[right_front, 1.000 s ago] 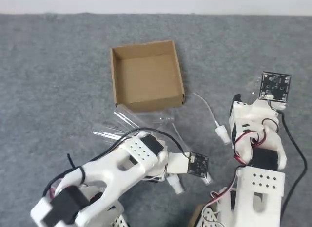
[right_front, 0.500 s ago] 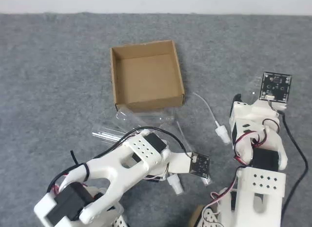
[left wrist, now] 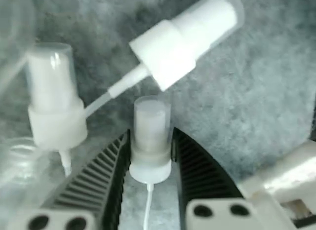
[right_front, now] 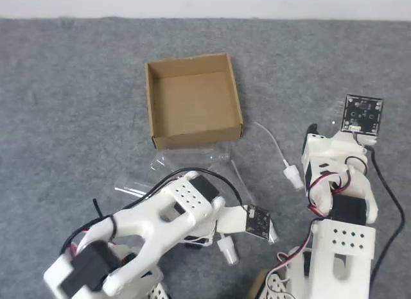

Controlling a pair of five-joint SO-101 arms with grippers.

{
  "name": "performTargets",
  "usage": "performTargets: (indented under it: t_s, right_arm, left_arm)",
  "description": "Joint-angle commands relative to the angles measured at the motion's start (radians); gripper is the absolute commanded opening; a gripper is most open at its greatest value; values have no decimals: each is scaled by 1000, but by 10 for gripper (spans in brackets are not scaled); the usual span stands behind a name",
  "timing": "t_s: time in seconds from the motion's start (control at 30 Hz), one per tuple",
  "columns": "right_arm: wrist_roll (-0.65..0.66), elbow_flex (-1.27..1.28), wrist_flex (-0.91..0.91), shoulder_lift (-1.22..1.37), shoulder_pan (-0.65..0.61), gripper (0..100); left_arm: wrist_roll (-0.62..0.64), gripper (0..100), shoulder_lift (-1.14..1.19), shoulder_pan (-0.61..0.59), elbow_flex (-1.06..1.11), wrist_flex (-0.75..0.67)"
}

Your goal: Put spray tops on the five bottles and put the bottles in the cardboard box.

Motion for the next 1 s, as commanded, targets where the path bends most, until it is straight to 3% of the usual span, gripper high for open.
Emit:
performTargets:
  t_s: [0.0, 0.47, 0.97]
  right_arm:
    - [-3, -23, -25, -38, 21, 105]
    - [-3, -20, -25, -38, 21, 105]
    - [-9, -17, -19, -36, 13, 104]
  left_arm:
    - [23, 79, -169, 5, -30, 97]
    - [28, 80, -502, 0, -27, 261]
    - [170, 40, -600, -2, -36, 265]
